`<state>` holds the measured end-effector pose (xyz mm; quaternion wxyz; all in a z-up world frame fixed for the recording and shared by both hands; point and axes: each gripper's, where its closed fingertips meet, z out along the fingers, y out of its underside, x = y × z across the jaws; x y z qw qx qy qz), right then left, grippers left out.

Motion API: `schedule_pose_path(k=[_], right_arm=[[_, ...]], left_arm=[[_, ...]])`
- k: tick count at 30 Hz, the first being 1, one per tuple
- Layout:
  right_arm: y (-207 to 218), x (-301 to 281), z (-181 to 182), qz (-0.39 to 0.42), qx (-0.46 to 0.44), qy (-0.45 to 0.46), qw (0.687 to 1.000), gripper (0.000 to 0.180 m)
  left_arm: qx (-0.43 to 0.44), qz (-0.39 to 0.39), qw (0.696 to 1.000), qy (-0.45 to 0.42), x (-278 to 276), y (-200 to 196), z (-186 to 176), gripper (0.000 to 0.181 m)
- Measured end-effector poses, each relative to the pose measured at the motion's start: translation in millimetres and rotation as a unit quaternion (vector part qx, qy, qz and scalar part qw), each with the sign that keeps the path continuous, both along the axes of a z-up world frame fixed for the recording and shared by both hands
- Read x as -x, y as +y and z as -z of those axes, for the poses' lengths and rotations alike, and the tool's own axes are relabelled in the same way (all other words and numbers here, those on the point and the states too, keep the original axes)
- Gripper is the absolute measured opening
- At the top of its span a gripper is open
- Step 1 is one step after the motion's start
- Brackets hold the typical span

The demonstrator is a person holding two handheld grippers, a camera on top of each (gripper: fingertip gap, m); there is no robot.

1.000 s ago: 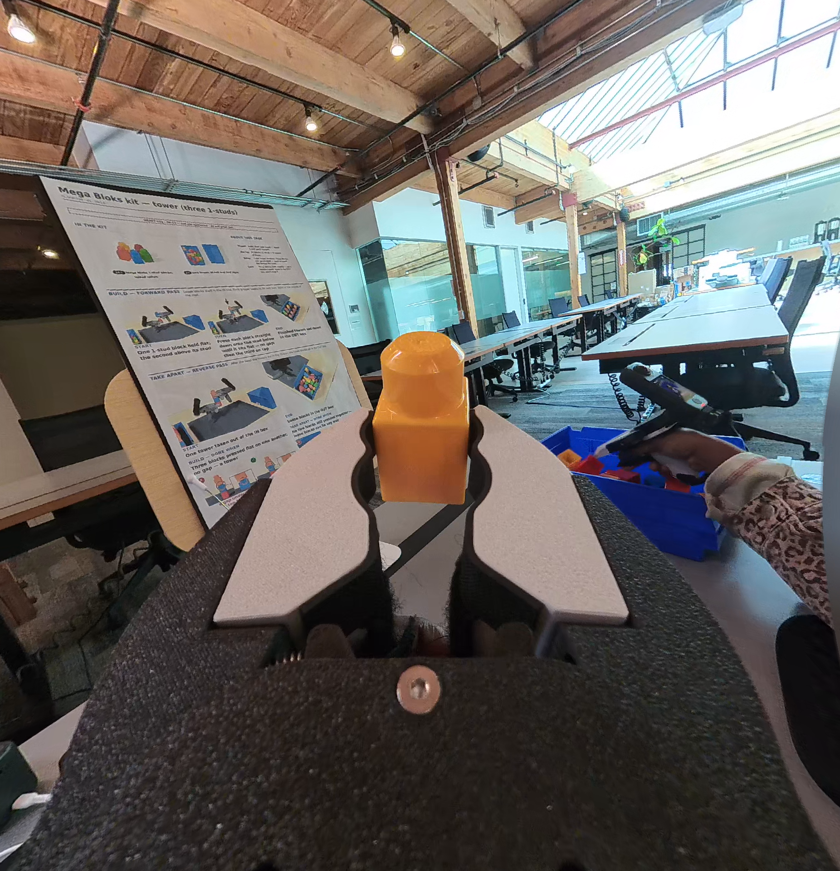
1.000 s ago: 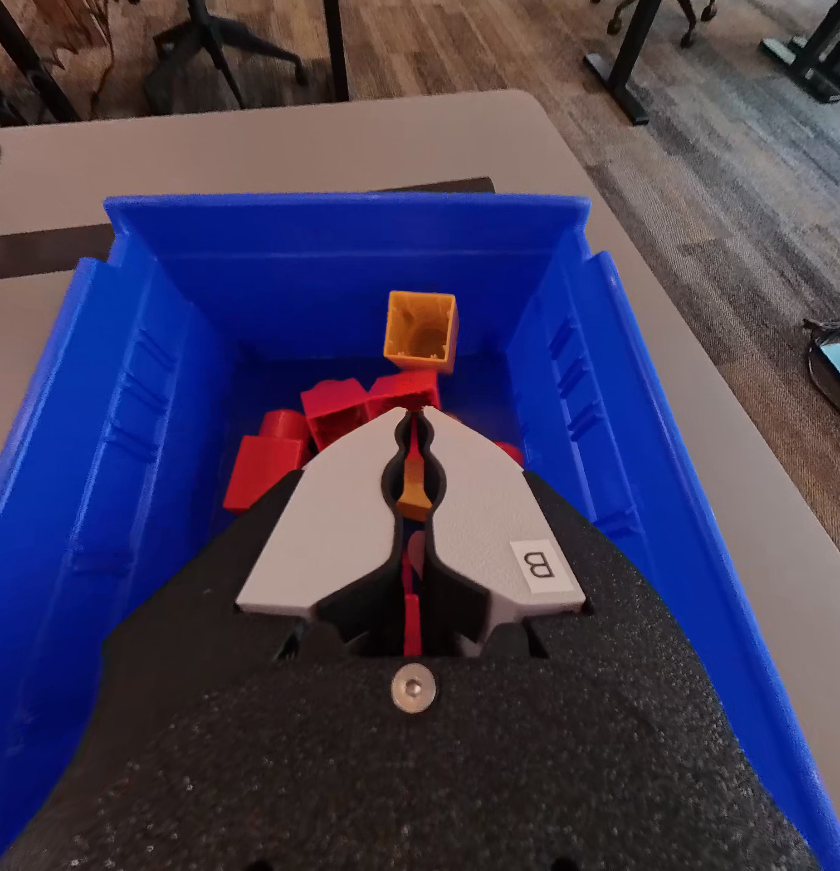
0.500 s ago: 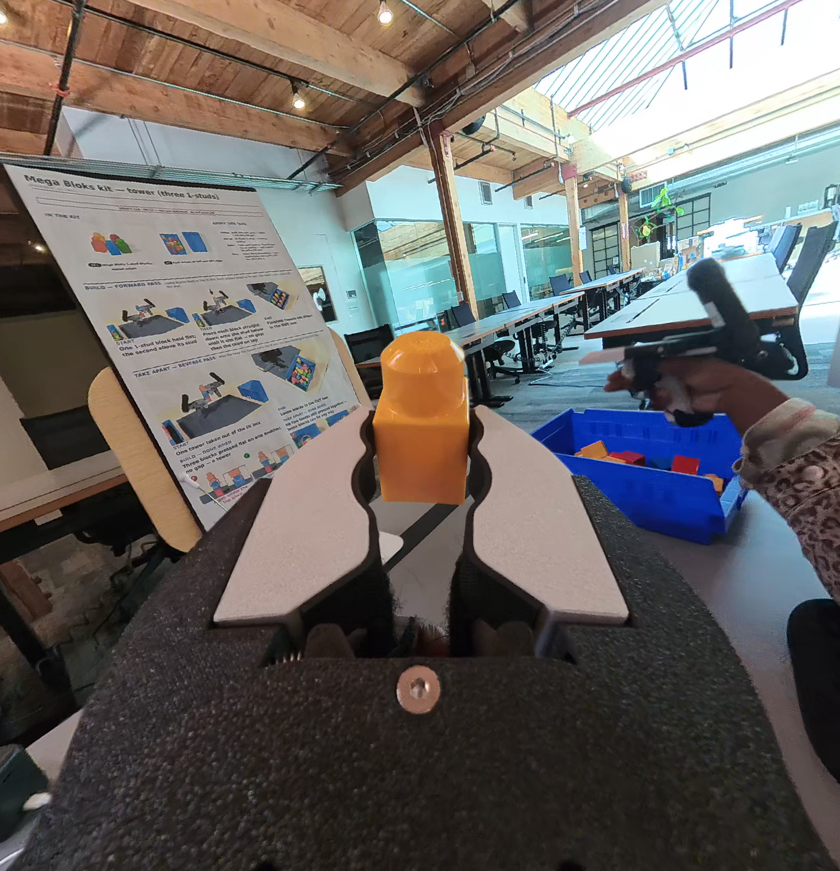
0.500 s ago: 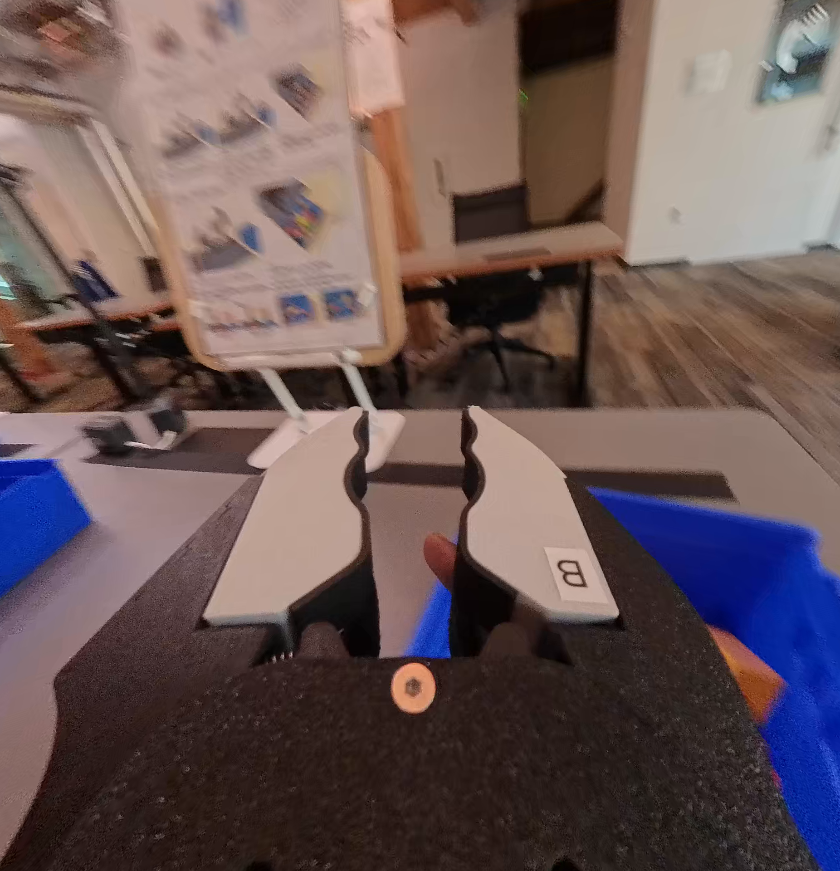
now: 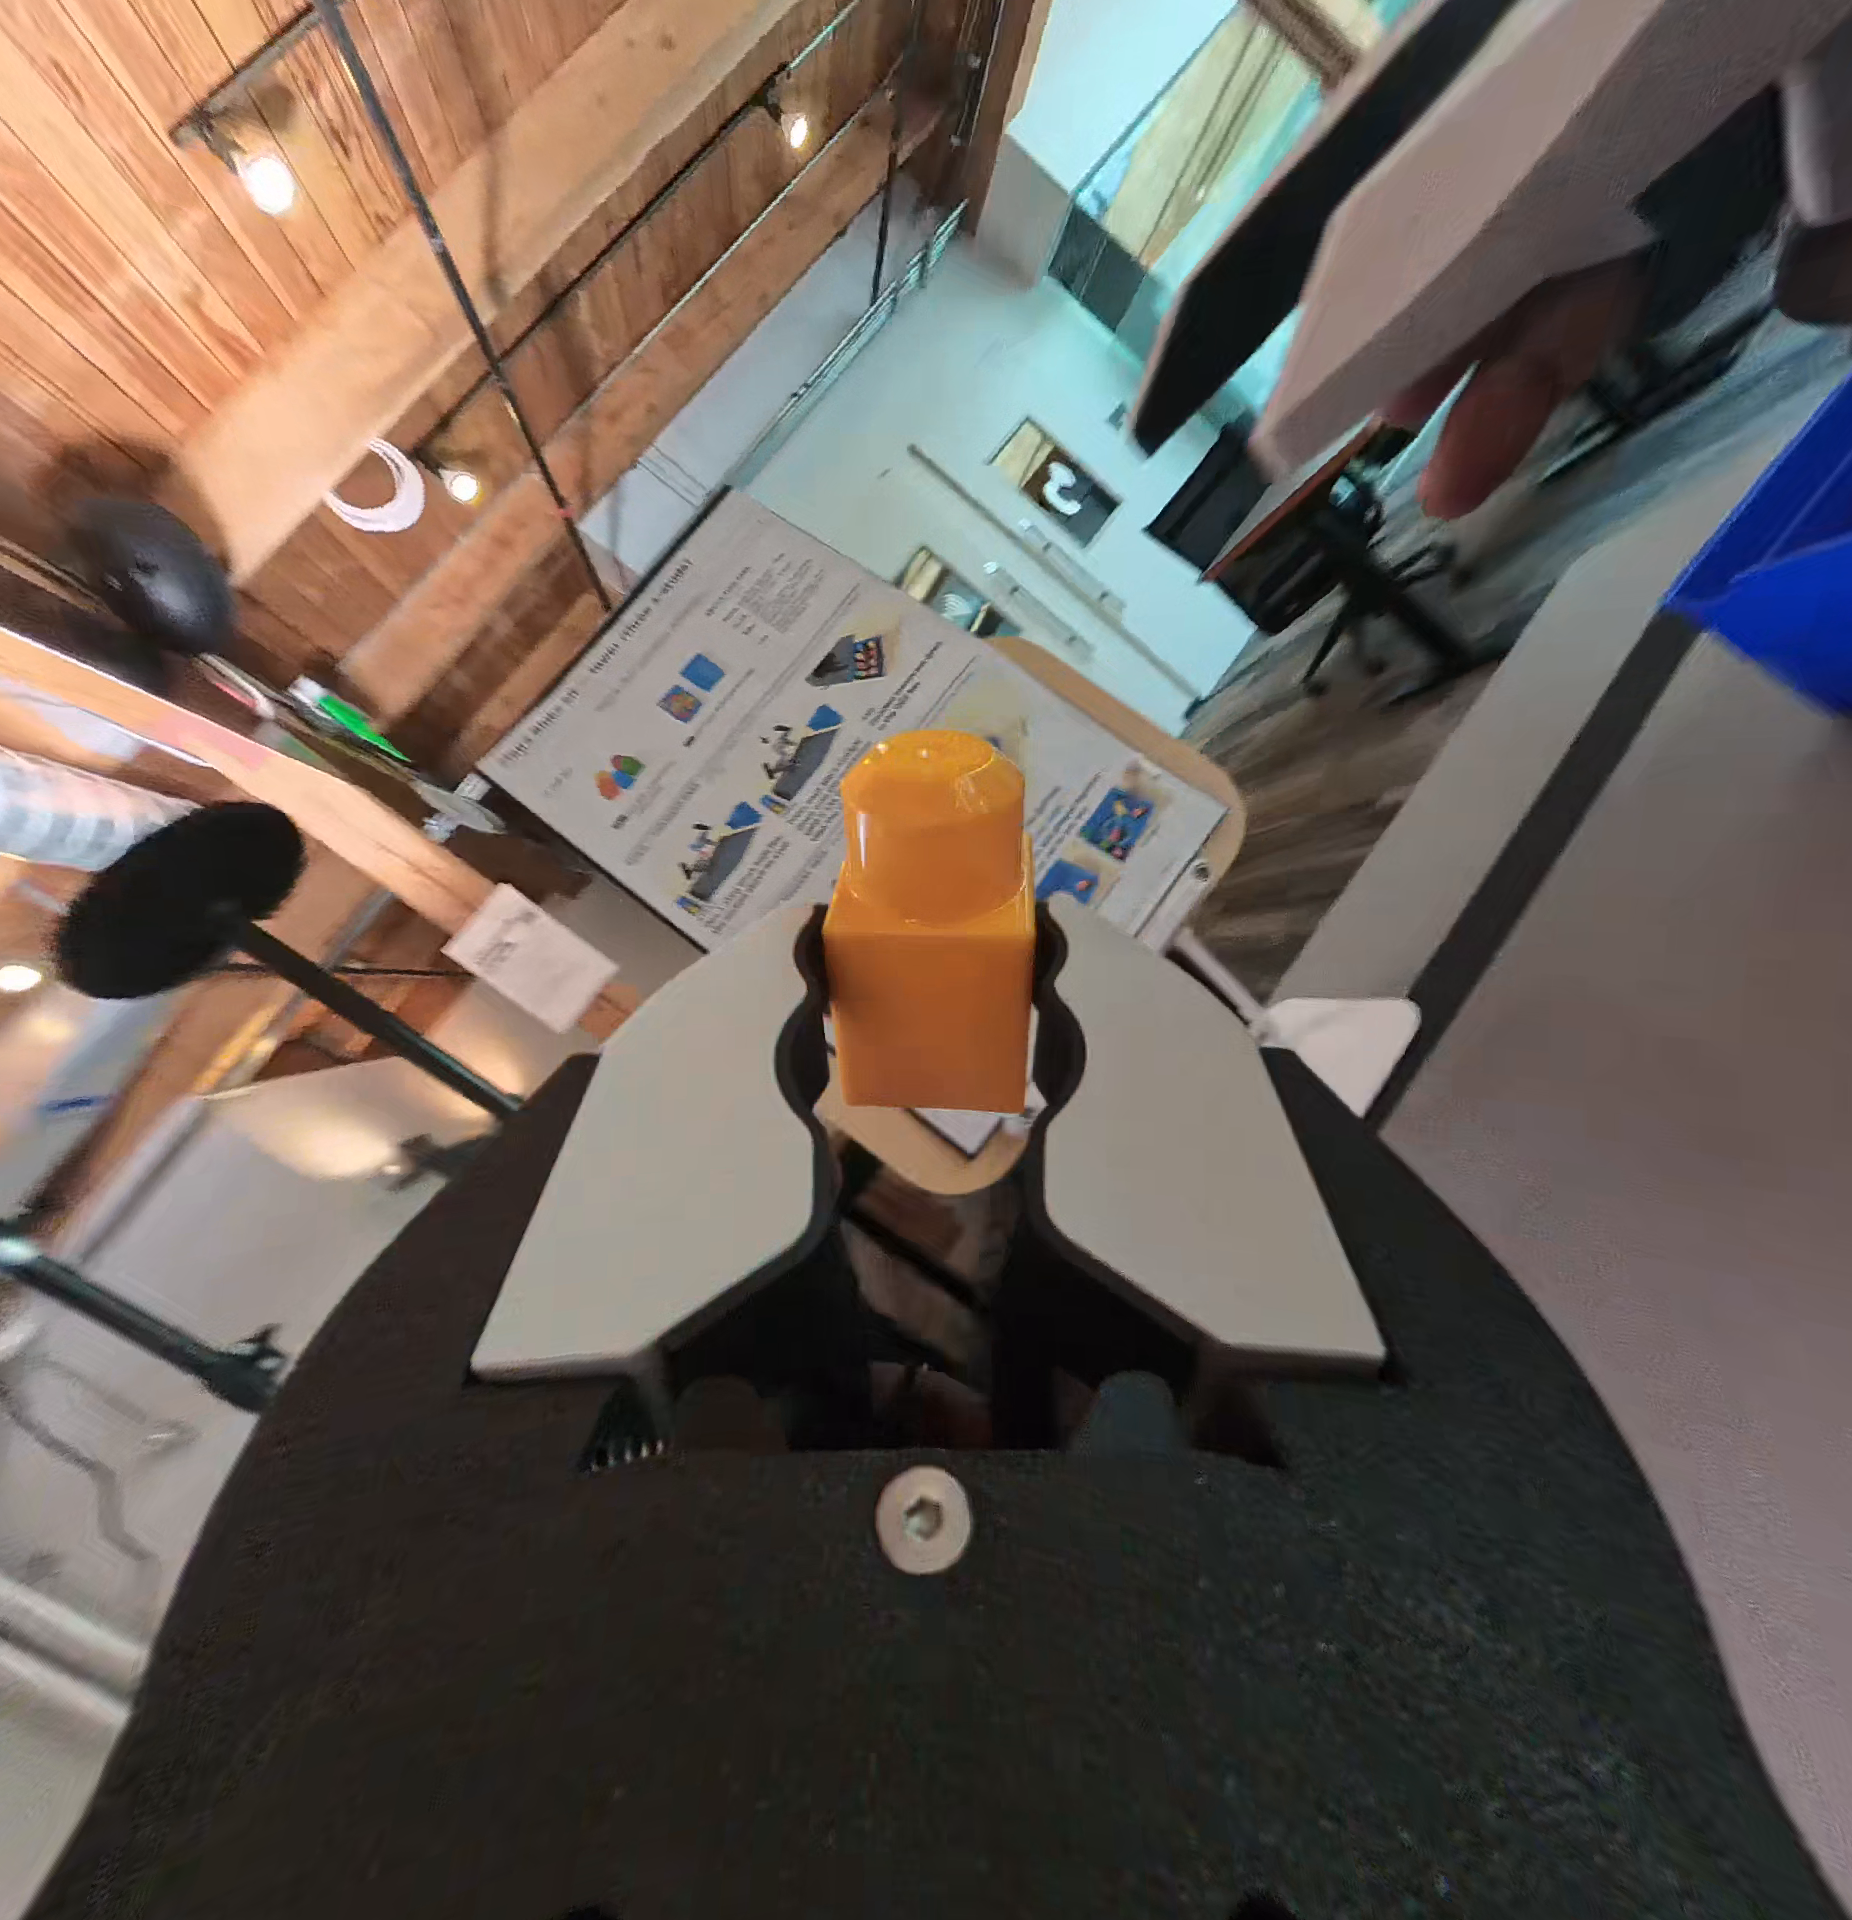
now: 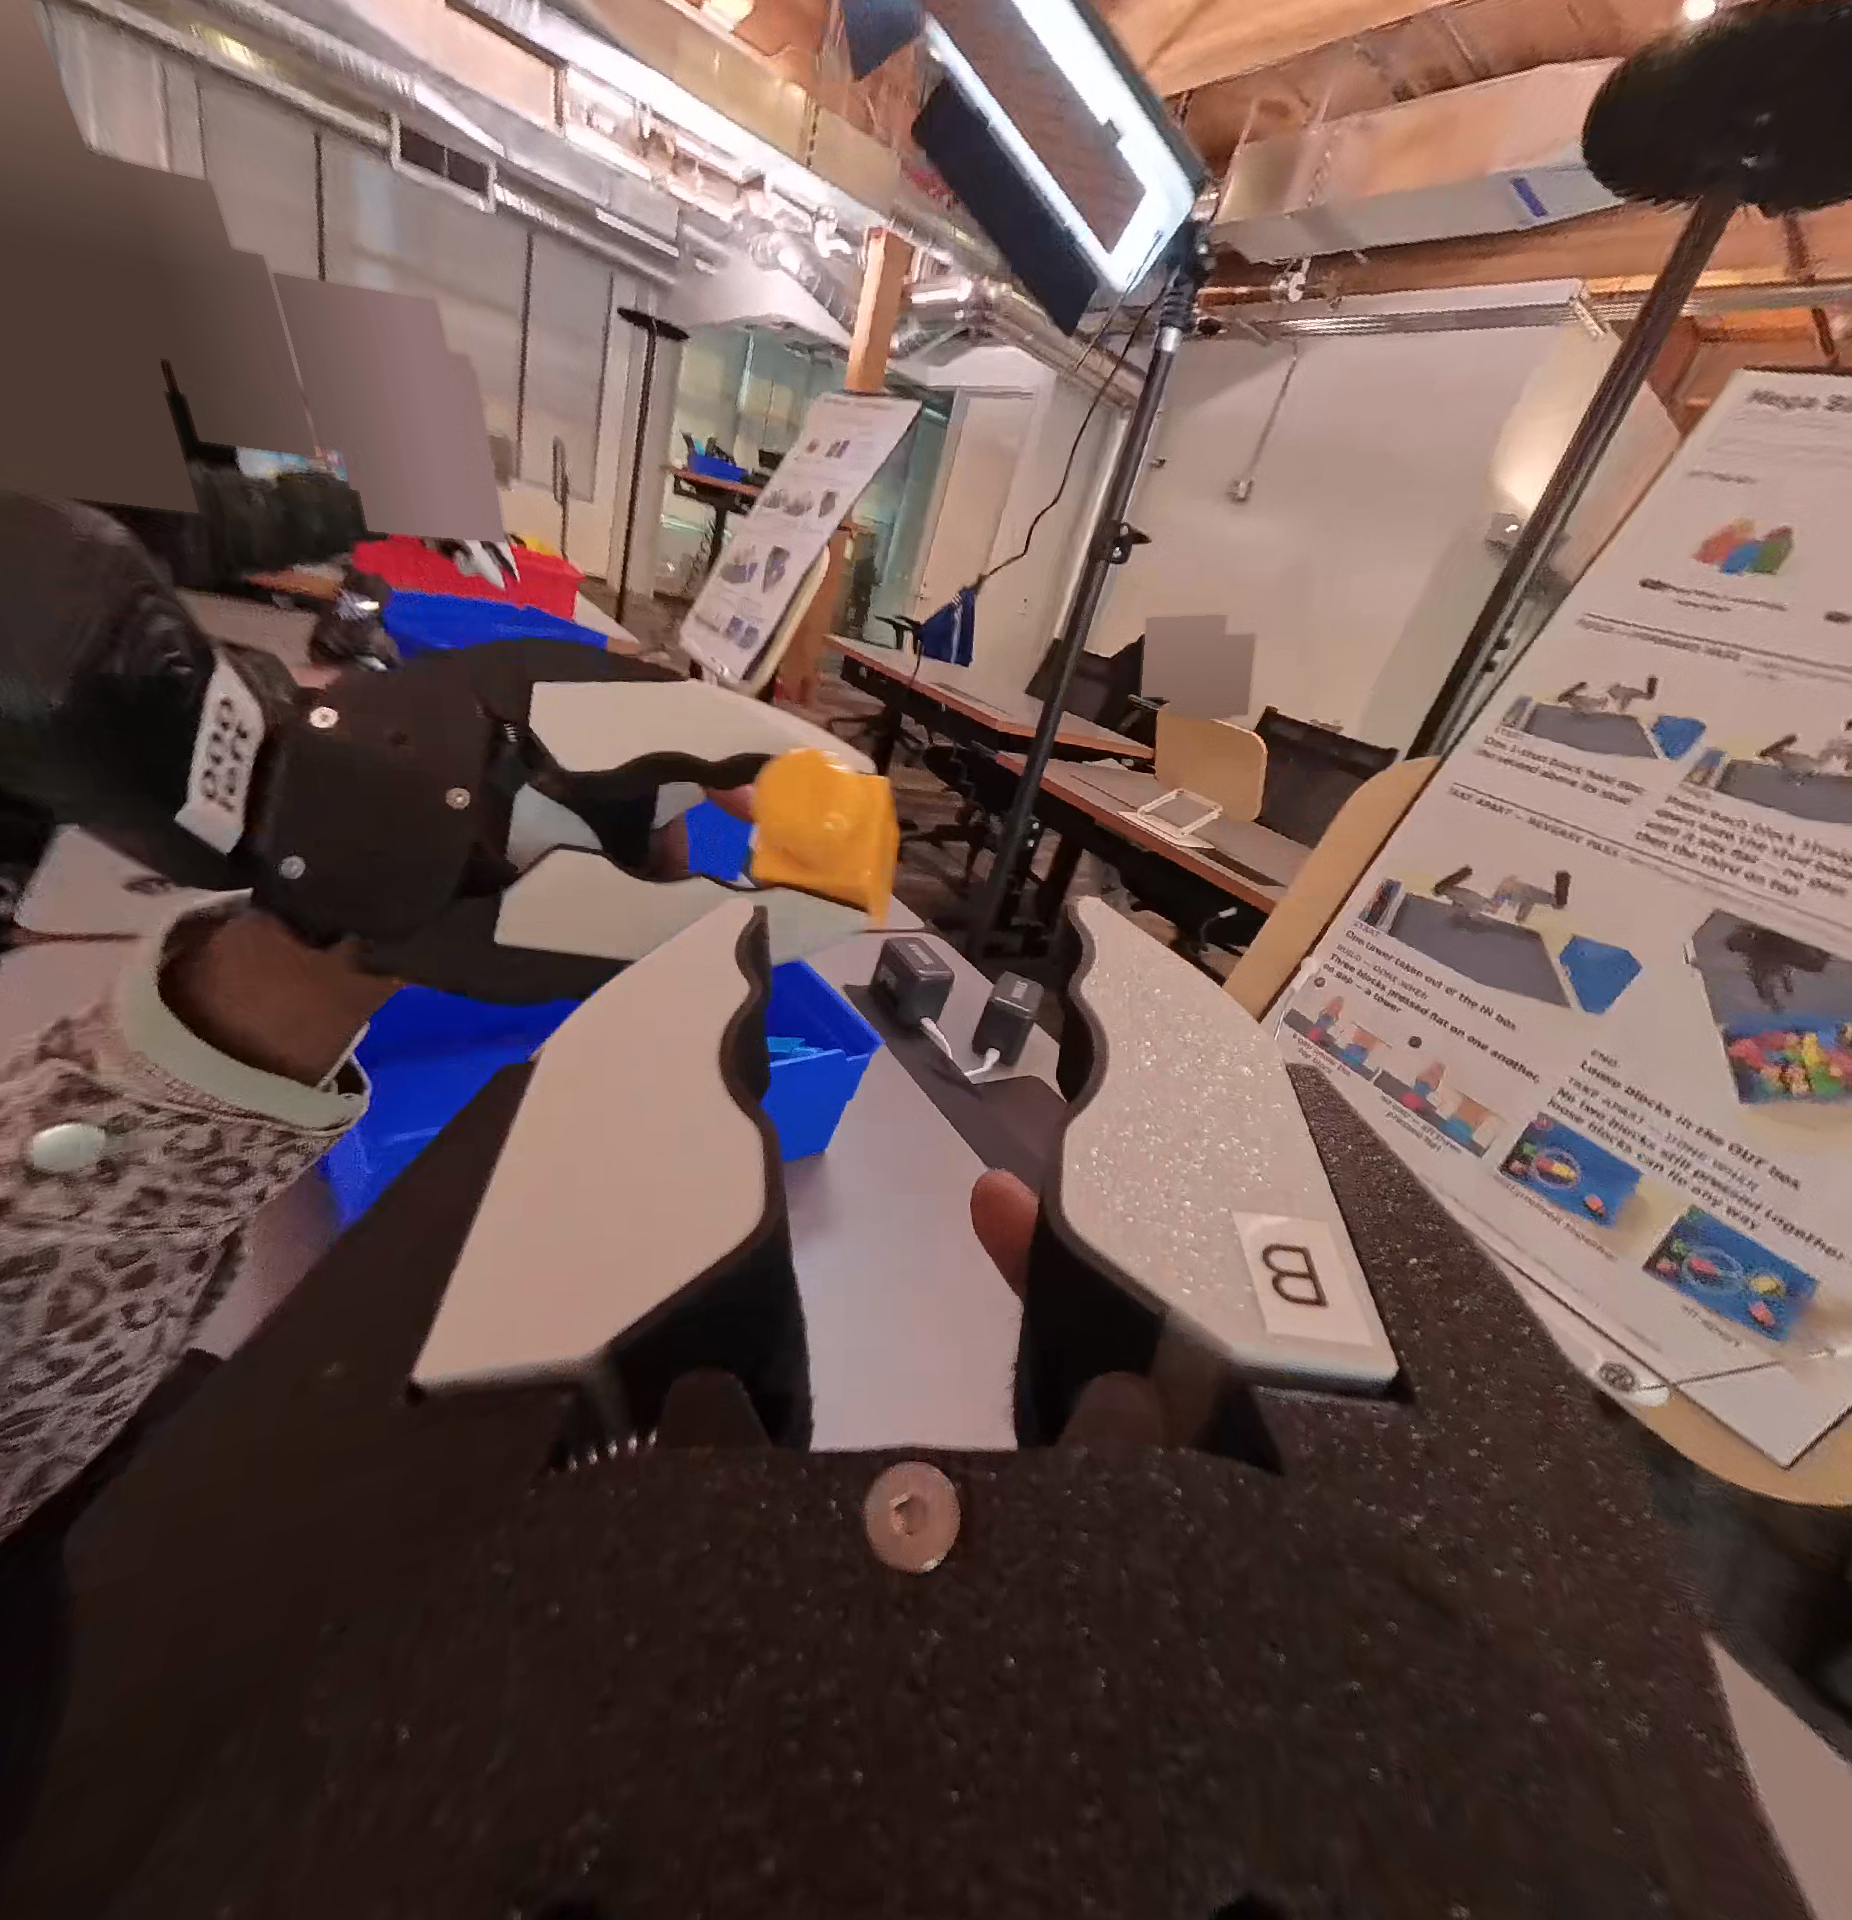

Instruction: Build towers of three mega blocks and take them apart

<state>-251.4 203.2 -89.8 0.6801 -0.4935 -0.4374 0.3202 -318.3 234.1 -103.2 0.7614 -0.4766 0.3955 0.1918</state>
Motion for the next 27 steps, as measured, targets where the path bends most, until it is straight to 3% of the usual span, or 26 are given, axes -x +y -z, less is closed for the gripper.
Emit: schedule_pose_path(k=[3,8,10,17,22,24,27], right_arm=[[1,25,9,0.034,-0.024,-0.026,0.999,0.050],[4,37,14,0.040,-0.008,-0.018,0.999,0.038],[10,35,18,0.057,-0.006,-0.034,0.998,0.029],[16,17,12,0.083,-0.013,-0.039,0.996,0.029],[53,-75,5,0.229,-0.010,-0.061,0.971,0.029],[73,-138,18,0.328,0.018,-0.097,0.939,0.028],[89,-244,65,0.463,0.112,-0.169,0.863,0.028]], left_arm=[[-0.044,-0.037,0.996,0.063,-14,1,0,0.036],[-0.043,-0.026,0.992,0.117,-34,1,12,0.036],[-0.036,-0.029,0.992,0.121,-35,2,14,0.036],[-0.003,-0.014,0.997,0.080,-29,3,14,0.038],[0.020,-0.046,0.995,-0.091,28,5,-11,0.033],[0.035,-0.052,0.986,-0.155,56,4,-17,0.032],[0.052,-0.038,0.970,-0.234,92,-2,-20,0.031]])
